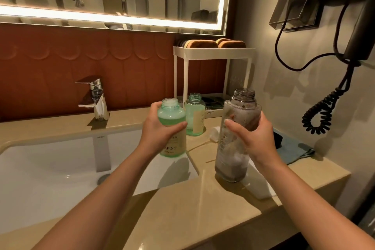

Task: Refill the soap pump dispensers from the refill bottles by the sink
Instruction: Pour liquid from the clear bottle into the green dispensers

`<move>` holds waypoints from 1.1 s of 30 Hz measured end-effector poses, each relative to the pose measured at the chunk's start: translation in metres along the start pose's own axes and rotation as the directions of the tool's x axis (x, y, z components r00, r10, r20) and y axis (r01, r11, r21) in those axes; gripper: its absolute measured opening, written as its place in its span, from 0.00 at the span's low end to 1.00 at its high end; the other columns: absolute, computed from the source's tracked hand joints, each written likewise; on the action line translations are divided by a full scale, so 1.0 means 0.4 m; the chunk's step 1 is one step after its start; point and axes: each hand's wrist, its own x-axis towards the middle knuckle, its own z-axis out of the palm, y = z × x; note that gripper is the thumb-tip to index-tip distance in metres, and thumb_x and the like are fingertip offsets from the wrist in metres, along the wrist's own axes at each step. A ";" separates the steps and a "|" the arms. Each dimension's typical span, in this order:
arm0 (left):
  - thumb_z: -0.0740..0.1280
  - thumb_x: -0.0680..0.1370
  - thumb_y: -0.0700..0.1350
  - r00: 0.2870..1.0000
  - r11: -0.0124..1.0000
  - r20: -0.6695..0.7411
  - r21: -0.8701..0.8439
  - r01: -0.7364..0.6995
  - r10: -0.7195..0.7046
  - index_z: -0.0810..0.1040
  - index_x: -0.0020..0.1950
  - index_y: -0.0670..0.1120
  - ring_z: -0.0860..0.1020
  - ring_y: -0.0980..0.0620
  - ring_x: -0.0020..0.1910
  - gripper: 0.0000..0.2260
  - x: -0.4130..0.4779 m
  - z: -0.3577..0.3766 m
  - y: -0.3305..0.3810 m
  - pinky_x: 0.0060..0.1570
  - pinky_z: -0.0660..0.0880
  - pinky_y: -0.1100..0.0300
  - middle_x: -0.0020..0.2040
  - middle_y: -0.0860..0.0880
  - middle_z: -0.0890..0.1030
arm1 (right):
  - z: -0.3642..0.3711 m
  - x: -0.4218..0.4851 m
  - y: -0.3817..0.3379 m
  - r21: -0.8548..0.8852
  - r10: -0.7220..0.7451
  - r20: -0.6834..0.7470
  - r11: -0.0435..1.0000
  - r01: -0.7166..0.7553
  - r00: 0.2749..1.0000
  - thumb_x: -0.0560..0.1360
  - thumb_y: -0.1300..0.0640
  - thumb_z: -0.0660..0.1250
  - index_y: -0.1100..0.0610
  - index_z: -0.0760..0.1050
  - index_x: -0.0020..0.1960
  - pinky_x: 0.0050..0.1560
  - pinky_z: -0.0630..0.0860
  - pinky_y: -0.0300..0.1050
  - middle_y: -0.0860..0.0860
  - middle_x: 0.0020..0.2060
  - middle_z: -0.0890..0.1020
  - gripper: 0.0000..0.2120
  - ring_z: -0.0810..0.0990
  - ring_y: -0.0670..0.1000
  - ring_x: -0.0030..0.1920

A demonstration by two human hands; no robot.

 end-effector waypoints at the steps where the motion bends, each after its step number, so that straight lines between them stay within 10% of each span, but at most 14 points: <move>1: 0.77 0.66 0.44 1.000 1.000 -0.011 0.012 0.006 -0.006 0.68 0.59 0.48 0.75 0.52 0.51 0.27 0.020 0.003 -0.007 0.47 0.70 0.57 0.51 0.51 0.77 | 0.000 0.008 -0.006 0.005 -0.011 0.008 1.000 0.011 1.000 0.58 0.50 0.74 0.50 0.71 0.59 0.49 0.80 0.39 0.47 0.52 0.80 0.30 0.79 0.44 0.52; 33: 0.74 0.69 0.48 0.997 0.999 0.074 0.021 0.024 -0.025 0.61 0.66 0.47 0.74 0.52 0.55 0.31 0.323 0.138 -0.229 0.51 0.71 0.54 0.56 0.51 0.74 | 0.010 0.142 0.023 -0.030 -0.107 0.090 0.994 0.110 0.990 0.55 0.53 0.72 0.45 0.71 0.50 0.37 0.75 0.28 0.31 0.40 0.81 0.24 0.80 0.34 0.46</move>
